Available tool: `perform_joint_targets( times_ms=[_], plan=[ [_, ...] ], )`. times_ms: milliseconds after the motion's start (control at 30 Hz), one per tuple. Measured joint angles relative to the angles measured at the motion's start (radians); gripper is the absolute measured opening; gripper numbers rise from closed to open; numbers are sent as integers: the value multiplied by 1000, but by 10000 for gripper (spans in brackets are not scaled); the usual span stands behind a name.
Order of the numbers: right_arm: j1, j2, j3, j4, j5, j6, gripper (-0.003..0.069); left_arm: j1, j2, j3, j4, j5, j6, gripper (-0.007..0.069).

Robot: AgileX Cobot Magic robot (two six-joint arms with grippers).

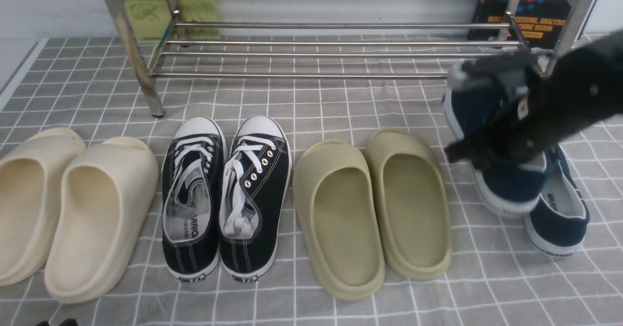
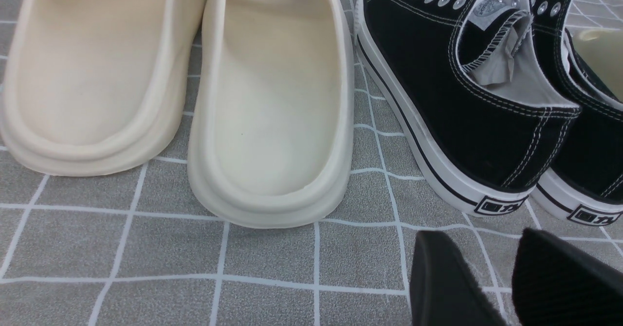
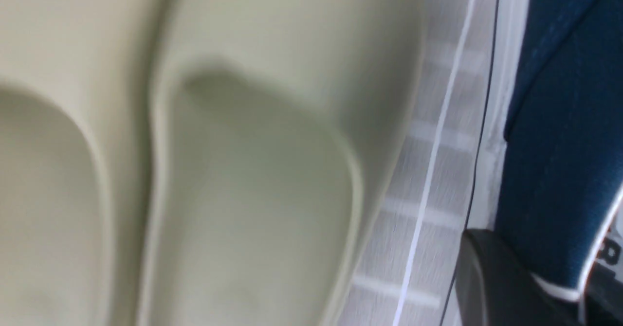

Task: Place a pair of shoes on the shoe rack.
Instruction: Use the right arm to put a shoe into the shoe rack

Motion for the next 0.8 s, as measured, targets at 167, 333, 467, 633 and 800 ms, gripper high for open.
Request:
perform_joint_targets(
  times_ms=[167,333,467,633,800],
  plan=[
    [0,41,-106,6,0,-66,44,0,0,0,0,0,0,238],
    [-19,205,-269,12,-17,-99,44,0,0,0,0,0,0,238],
    [-41,323,-410,11,-17,-101,44,0,0,0,0,0,0,238],
    [-92,515,-720,8,46,-117,44,0,0,0,0,0,0,238],
    [-111,636,-931,-3,117,-162,48,0,0,0,0,0,0,238]
  ],
)
